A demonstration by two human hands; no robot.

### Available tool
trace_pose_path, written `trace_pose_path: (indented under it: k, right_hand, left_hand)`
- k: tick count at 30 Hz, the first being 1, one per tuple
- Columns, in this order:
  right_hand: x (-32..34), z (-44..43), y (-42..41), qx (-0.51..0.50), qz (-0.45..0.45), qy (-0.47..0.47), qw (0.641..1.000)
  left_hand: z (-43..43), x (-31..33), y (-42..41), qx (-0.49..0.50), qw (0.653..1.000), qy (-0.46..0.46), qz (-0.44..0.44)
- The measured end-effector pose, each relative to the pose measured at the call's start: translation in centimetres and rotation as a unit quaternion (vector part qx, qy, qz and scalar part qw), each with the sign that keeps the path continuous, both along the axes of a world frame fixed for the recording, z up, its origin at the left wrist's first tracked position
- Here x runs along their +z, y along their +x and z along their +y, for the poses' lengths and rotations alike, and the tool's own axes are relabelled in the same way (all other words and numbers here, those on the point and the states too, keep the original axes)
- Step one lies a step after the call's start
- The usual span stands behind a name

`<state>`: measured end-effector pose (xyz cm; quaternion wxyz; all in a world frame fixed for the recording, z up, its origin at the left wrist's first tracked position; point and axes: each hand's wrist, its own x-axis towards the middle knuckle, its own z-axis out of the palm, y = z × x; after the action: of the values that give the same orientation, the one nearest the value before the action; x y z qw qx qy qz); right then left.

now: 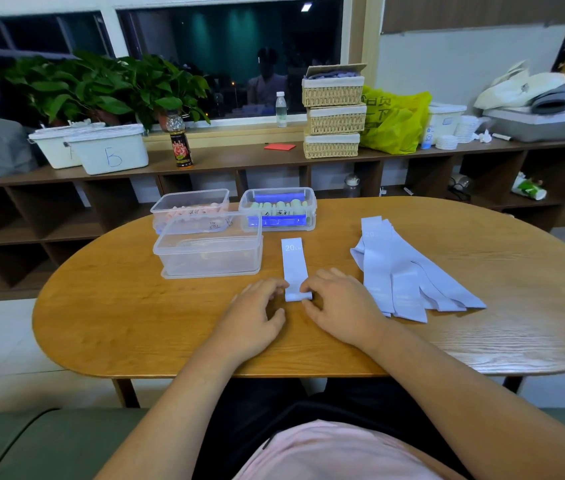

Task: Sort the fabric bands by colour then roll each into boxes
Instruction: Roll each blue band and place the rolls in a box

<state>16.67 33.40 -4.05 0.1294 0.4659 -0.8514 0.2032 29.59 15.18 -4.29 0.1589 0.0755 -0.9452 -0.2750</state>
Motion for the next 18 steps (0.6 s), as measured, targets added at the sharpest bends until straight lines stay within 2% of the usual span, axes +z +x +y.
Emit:
trace_pose_path:
  k: [6,12,18]
  right_hand:
    - [0.0,0.3,0.1,0.02,-0.006,-0.001,1.0]
    - [-0.4,1.6,1.0,0.027,-0.006,-0.015,1.0]
    - [-0.6,1.6,0.9,0.007,-0.009,-0.008,1.0]
  left_hand:
    - [0.2,0.2,0.3,-0.006,1.0,-0.022,0.015]
    - [0.4,0.1,1.0,-0.06,0.996,-0.05,0.038]
    - [0.4,-0.1,0.4,-0.043,0.996,-0.071,0.026]
